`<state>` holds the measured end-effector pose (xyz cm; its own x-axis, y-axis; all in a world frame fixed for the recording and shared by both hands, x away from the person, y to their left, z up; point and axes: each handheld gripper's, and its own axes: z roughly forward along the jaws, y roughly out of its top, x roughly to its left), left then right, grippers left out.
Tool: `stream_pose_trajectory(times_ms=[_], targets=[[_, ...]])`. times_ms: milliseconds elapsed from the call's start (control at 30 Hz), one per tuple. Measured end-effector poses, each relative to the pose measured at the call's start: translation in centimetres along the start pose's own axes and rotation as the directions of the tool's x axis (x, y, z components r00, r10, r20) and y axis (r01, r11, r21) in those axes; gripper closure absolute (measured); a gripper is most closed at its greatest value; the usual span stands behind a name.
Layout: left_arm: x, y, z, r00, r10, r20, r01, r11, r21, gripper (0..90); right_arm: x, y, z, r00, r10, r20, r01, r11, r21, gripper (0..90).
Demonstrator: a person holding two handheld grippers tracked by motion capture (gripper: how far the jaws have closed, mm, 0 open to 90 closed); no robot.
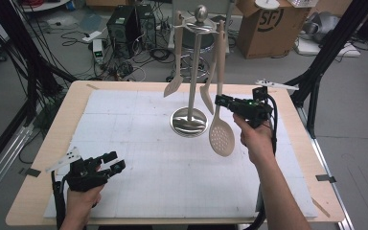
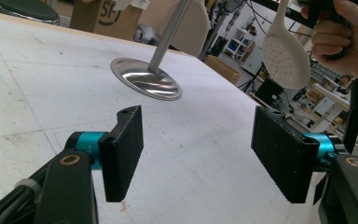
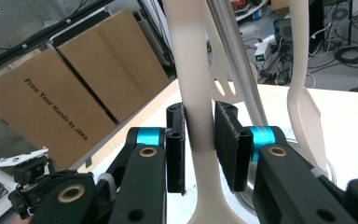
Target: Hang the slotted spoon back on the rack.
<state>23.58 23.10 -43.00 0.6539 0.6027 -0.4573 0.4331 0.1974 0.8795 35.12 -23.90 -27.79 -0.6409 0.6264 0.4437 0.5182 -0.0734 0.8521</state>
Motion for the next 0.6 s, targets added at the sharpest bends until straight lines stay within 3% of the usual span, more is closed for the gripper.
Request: stream_pose_trajectory(times_ms=[133, 333, 433, 600], targets=[[0.1, 0.0, -0.1, 1.0000, 0.000, -0.001, 0.000, 1.0000, -0.002, 34.6, 0.1, 0.2, 0.5, 0.9999, 0.006, -0.012, -0.006, 1.000, 0.016, 72.8], [0.0, 0.0, 0.0, 1.0000, -0.001, -0.001, 0.001, 1.0000, -0.001, 34.6, -0.2, 0.2, 0.7, 0.9991, 0.042, -0.005, -0.042, 0.999, 0.008, 56.3], [0.0, 0.0, 0.0, 1.0000, 0.001, 0.001, -0.001, 1.0000, -0.001, 34.6, -0.3, 0.2, 0.5, 0.9990, 0.043, 0.012, -0.043, 0.999, 0.006, 54.9], [-0.1, 0.0, 0.0, 1.0000, 0.008, -0.003, -0.008, 1.0000, 0.003, 34.5, -0.5, -0.7, -0.5, 0.9982, 0.058, 0.017, -0.058, 0.998, -0.026, 44.0]])
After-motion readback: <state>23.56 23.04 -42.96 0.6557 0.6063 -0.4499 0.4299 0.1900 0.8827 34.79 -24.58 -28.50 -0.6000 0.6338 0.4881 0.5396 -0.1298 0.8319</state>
